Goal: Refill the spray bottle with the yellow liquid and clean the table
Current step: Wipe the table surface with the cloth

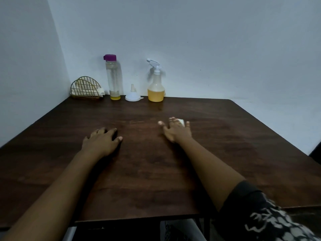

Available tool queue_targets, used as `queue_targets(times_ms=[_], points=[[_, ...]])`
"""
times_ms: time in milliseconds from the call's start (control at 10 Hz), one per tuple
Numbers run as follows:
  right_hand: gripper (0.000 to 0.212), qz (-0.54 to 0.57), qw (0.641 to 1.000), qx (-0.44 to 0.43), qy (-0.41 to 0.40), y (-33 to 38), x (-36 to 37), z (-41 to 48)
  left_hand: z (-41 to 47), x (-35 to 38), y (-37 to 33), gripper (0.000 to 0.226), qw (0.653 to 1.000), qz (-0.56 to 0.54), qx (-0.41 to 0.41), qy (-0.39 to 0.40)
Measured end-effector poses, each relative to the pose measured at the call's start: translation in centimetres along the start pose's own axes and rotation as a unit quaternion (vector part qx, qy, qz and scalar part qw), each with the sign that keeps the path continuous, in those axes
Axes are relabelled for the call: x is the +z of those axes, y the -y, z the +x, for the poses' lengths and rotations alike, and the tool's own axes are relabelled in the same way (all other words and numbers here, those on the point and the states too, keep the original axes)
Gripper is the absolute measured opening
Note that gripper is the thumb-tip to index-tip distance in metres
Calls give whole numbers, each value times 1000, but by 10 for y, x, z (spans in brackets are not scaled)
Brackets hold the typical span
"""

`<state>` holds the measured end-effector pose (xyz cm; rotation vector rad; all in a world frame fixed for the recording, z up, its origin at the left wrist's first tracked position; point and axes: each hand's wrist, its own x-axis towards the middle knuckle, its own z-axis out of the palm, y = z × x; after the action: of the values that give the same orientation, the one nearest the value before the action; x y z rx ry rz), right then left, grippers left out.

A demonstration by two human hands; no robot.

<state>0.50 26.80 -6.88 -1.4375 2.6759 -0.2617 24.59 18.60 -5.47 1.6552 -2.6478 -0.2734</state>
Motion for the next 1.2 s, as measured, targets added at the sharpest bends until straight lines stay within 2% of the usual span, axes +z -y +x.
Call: queue_targets(times_ms=[100,200,300,400,500,600,700,800,900,1000,1100,1200], points=[[85,-8,997,76,6,-39,-11,-11,0,1,1,59,1000,1,2,6],[85,-21,997,68,11,-18,-10,-21,1,3,0,59,1000,-7,0,11],[84,-20,999,-32,23,44,5,-37,0,3,0,59,1000,-10,0,12],[84,-23,994,-90,50,74,15,-48,-1,4,0,59,1000,-11,-1,11],[81,-23,996,-78,33,40,9,-51,-2,5,1,59,1000,-16,2,15],[82,-17,1000,7,2,-28,-3,-56,-2,5,2,59,1000,-16,2,17],[85,-22,994,104,7,-77,-16,-67,-4,5,0,59,1000,-15,2,17],[86,-29,994,104,11,-61,-14,-74,-6,7,0,58,1000,-17,0,19],[84,-9,1000,4,-1,0,2,-85,-6,8,0,58,1000,-20,-2,19],[85,3,996,-80,26,48,13,-105,-8,9,0,57,1000,-23,-4,15],[83,4,996,-89,23,36,12,-113,-10,9,-1,57,1000,-23,-2,12],[81,2,1000,-25,-6,-21,1,-113,-11,8,-2,57,1000,-24,-3,15]])
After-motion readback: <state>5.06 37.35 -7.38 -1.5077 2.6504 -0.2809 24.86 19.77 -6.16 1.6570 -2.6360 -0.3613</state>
